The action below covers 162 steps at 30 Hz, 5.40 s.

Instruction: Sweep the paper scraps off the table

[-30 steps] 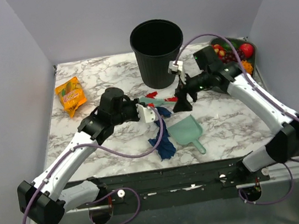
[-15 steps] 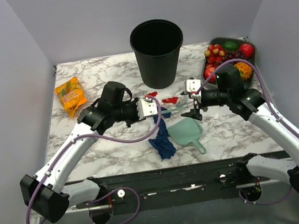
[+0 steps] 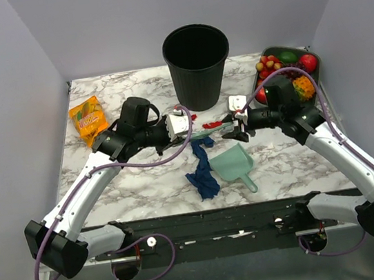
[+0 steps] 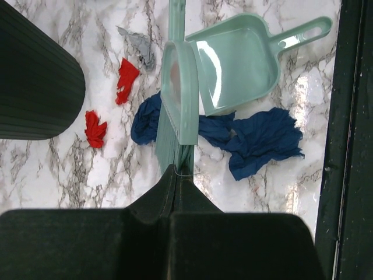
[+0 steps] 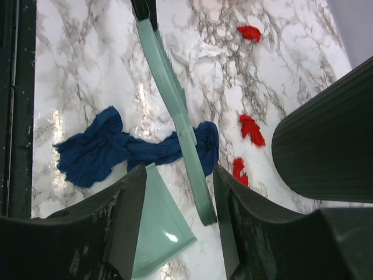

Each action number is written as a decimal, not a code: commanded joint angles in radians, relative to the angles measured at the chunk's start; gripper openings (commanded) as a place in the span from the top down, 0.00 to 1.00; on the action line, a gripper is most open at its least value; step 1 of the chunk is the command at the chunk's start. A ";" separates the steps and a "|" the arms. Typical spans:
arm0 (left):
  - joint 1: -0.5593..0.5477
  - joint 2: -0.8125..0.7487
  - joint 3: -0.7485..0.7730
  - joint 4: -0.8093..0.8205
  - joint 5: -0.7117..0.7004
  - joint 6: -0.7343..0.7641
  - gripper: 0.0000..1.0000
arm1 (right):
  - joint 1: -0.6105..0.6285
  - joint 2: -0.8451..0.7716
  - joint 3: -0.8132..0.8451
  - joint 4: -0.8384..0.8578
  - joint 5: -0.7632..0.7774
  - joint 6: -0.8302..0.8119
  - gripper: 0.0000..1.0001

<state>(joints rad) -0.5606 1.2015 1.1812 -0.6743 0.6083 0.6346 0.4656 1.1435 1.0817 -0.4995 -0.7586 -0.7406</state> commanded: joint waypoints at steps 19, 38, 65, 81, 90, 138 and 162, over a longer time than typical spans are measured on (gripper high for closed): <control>0.090 0.015 -0.011 0.137 0.107 -0.145 1.00 | 0.005 0.104 0.099 -0.022 -0.018 0.070 0.68; 0.067 -0.019 -0.051 0.163 0.111 -0.004 0.32 | 0.005 0.202 0.302 -0.356 0.039 -0.068 0.99; -0.025 0.139 0.003 0.239 0.165 -0.055 1.00 | 0.011 0.263 0.452 -0.429 0.038 0.049 0.78; 0.016 -0.002 -0.189 0.602 0.232 -0.355 1.00 | 0.007 0.209 0.414 -0.484 -0.150 -0.034 0.31; 0.016 -0.013 -0.204 0.648 0.229 -0.374 1.00 | 0.007 0.254 0.440 -0.373 -0.090 0.032 0.36; 0.051 -0.023 -0.183 0.763 0.249 -0.601 1.00 | -0.067 0.378 0.603 -0.513 -0.334 0.109 0.51; 0.061 0.013 -0.178 0.837 0.220 -0.674 1.00 | -0.042 0.378 0.544 -0.531 -0.272 0.084 0.76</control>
<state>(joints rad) -0.5114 1.2053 0.9794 0.0814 0.8658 -0.0109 0.4049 1.5280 1.6562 -0.9867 -1.0321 -0.6506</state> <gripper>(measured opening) 0.196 0.273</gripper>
